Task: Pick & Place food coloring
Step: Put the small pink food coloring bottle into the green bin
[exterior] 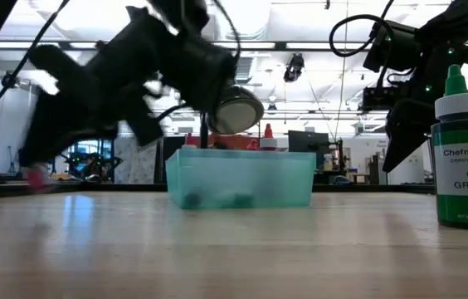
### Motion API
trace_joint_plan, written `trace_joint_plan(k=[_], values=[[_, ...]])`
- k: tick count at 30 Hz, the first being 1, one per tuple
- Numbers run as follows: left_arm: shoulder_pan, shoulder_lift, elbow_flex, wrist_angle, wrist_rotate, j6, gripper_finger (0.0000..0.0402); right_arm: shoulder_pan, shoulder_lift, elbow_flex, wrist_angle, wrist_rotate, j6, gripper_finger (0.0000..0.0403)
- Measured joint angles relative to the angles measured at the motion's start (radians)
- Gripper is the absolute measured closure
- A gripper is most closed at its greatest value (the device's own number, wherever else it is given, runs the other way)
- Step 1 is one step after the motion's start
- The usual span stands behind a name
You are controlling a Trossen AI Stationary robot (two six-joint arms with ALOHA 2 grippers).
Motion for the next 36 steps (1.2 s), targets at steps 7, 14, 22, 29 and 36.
trace_joint_plan(k=[7,14,22,29,36], values=[[0.003,-0.019,0.119,0.016,-0.205,-0.077,0.0362,0.000,0.000,0.000,0.000,0.000,0.005,0.0365],[-0.020,-0.174,0.018,0.011,-0.187,-0.203,0.0362,0.000,0.000,0.000,0.000,0.000,0.005,0.0365],[-0.133,-0.417,-0.214,0.045,-0.248,-0.007,0.0362,0.000,0.000,0.000,0.002,0.001,0.005,0.0365],[-0.147,-0.410,-0.464,-0.070,-0.183,0.250,0.0362,0.000,0.000,-0.002,0.001,0.005,0.013,0.0365],[-0.098,-0.329,-0.614,-0.083,0.052,0.262,0.0362,0.000,0.000,-0.002,0.001,0.017,0.038,0.0365]])
